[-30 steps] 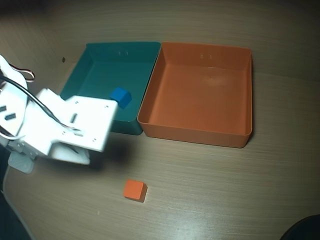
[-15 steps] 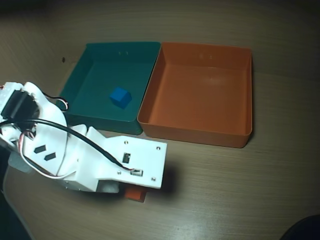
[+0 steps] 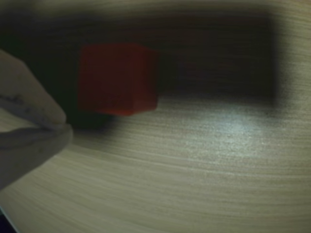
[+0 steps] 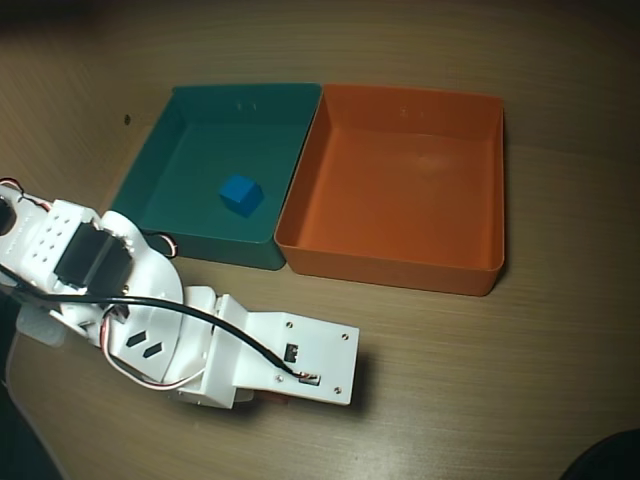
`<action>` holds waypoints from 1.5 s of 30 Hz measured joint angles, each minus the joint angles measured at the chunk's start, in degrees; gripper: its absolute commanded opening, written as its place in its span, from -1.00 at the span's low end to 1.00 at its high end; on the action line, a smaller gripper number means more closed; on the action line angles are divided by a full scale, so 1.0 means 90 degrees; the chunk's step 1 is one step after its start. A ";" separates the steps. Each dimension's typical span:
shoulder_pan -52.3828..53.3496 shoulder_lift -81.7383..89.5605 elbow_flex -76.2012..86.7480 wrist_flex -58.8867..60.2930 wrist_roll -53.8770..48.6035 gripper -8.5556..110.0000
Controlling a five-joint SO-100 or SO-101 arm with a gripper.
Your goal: Grasp a cube and put it in the box.
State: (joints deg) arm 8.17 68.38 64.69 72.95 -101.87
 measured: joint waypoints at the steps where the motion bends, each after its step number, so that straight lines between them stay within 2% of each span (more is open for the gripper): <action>1: 0.0000 0.0000 0.0000 0.0000 0.0000 -0.92; 4: 0.0000 0.0000 0.0000 0.0000 0.0000 -0.78; 11: 0.0000 0.0000 0.0000 0.0000 0.0000 -0.28; 17: 0.0000 0.0000 0.0000 0.0000 0.0000 -0.03; 34: 0.0020 -0.0518 -0.0059 -0.0010 0.0000 -0.01; 45: 0.0117 -0.1377 -0.0078 -0.0996 0.0000 -0.01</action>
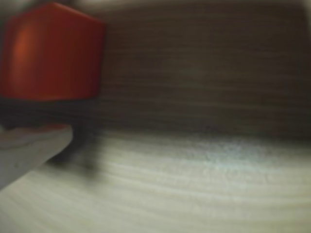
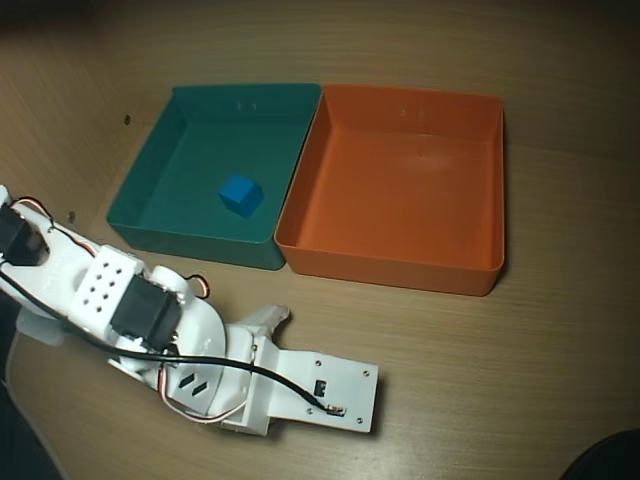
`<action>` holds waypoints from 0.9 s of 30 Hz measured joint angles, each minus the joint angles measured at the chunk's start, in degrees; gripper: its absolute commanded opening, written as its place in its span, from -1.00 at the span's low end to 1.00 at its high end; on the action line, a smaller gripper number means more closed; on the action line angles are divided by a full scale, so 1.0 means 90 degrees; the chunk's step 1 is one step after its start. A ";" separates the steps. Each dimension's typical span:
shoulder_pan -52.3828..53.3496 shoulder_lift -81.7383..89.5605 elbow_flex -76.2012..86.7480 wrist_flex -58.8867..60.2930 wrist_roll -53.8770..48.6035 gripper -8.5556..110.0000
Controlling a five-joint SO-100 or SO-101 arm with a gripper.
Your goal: Grasp a cube and put it in the box.
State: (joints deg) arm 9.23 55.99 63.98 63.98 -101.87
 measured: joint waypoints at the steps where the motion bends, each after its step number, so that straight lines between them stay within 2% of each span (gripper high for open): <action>1: 0.0000 -0.0059 0.0000 -0.0010 -0.0010 -0.01; 10: 0.0000 -0.0088 -0.0049 -0.0088 0.0029 -0.05; 13: 0.0000 -0.0088 -0.0049 -0.0107 0.0049 -0.21; 23: -0.0010 -0.0088 -0.0068 -0.0107 0.0088 -0.96; 27: -0.0010 -0.0088 -0.0068 -0.0107 0.0088 -0.93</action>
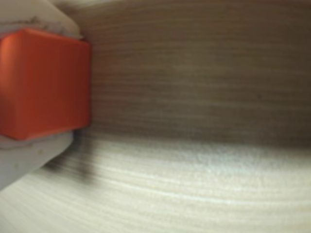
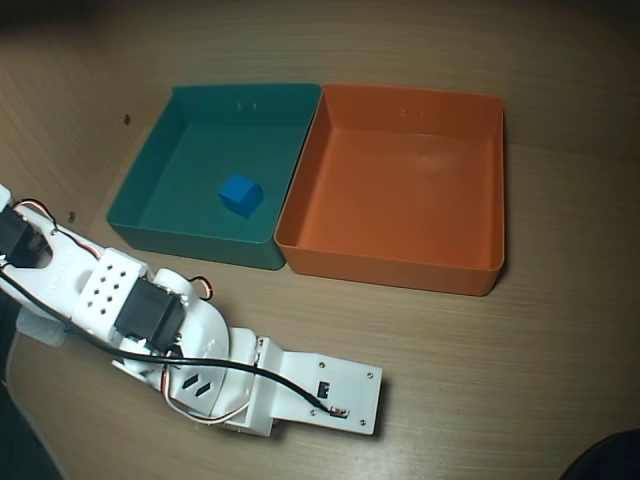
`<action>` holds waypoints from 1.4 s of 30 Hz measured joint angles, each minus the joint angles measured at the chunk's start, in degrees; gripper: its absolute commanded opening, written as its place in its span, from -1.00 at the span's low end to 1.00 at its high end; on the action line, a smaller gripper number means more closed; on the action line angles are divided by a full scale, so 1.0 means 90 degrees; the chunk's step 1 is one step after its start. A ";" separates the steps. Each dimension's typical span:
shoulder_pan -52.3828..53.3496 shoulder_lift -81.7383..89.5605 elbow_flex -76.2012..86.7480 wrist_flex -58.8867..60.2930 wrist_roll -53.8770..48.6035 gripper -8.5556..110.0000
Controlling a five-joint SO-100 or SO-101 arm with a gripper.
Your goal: Grasp a cube and put it in the box.
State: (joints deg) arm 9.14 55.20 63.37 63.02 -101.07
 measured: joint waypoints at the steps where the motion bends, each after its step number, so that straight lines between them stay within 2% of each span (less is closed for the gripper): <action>1: 0.0000 0.0000 0.0000 0.0000 0.0000 -0.92; 15: 0.0000 0.0078 -0.0313 0.0000 0.0000 -0.96; 27: -0.0049 0.1680 -0.0908 0.0010 0.0000 -0.96; 42: -0.1445 0.2539 -0.0908 0.0010 -0.0010 -0.96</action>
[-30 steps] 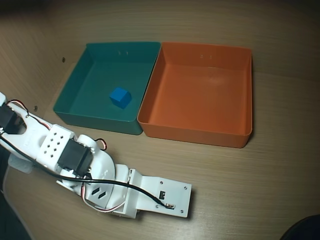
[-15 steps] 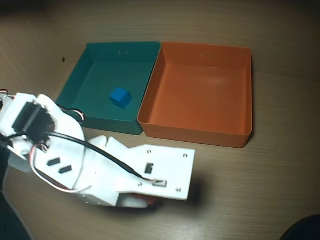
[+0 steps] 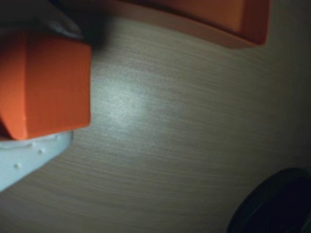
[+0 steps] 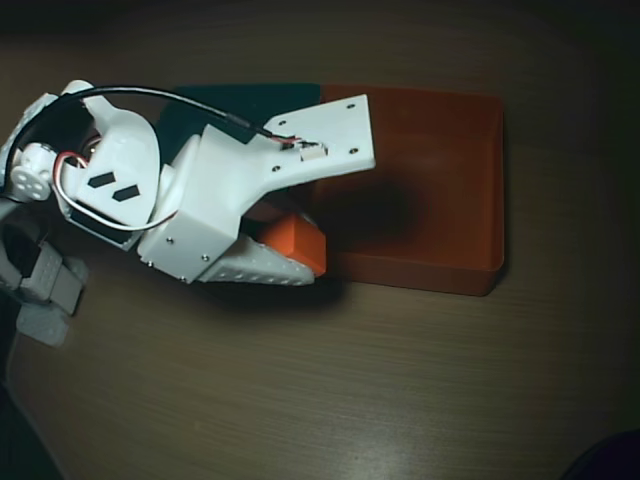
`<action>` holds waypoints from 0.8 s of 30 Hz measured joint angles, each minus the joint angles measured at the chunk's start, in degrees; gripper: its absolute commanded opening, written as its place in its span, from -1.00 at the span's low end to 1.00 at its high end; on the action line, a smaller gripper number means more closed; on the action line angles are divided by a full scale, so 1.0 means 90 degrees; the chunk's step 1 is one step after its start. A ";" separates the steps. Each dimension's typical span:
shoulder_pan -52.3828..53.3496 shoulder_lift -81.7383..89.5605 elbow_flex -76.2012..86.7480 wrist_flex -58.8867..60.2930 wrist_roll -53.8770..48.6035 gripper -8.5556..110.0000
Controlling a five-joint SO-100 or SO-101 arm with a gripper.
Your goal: Grasp a cube and put it in the box.
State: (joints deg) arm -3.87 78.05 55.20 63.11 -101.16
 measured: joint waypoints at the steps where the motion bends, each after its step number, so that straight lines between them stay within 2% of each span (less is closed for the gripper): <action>1: -0.0078 0.0029 0.0000 0.0000 0.0000 -0.96; 7: -0.0586 0.0049 -0.0117 0.0000 0.0557 -0.96; 13: -0.1006 0.0029 -0.1230 0.0049 0.1406 -0.96; 24: -0.1582 -0.2187 -0.3242 0.0049 0.1641 -0.96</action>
State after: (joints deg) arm -18.11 58.36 26.02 63.54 -86.40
